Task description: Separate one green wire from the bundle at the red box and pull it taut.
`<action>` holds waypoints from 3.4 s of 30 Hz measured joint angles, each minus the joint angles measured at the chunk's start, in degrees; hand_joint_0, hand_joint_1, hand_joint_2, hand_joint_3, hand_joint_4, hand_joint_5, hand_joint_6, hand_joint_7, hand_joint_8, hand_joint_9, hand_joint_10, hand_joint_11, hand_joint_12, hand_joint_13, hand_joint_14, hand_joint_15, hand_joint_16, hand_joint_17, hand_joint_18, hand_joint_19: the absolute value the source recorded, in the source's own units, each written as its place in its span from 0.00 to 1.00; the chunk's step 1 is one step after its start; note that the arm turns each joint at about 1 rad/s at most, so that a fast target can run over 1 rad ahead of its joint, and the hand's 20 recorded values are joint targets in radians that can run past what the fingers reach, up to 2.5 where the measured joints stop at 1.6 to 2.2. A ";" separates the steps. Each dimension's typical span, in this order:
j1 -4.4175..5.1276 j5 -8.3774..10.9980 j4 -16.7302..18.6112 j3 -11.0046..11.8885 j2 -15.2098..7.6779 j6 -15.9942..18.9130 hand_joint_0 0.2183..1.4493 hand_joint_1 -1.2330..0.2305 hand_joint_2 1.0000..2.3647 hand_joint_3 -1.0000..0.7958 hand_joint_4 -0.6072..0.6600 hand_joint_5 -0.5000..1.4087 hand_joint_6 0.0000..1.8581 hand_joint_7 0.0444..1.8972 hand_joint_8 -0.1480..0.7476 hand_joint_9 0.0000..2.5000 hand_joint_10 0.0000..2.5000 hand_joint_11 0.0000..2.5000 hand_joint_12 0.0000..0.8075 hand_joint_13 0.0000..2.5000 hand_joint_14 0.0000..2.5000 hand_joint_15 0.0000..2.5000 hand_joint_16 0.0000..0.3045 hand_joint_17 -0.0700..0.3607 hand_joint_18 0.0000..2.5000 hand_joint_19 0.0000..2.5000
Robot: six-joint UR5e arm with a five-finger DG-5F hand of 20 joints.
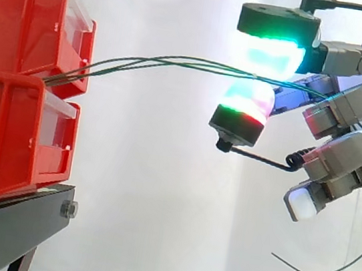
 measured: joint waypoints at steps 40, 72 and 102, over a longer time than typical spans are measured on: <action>0.00 0.00 0.04 0.00 0.01 -0.04 0.32 0.34 0.01 0.35 0.51 0.19 0.47 0.57 0.41 0.61 0.01 0.58 0.41 0.54 0.01 0.48 0.16 0.41 0.30 0.27; 0.05 0.00 -2.03 0.32 0.04 1.48 0.17 0.37 0.00 0.28 0.55 0.19 0.47 0.54 0.47 0.65 0.00 0.60 0.49 0.57 0.01 0.47 0.20 0.48 0.35 0.25; 0.65 0.53 -3.39 0.79 0.02 4.27 0.39 0.18 0.00 0.28 0.50 0.17 0.50 0.49 0.40 0.55 0.00 0.61 0.39 0.52 0.01 0.49 0.15 0.41 0.30 0.24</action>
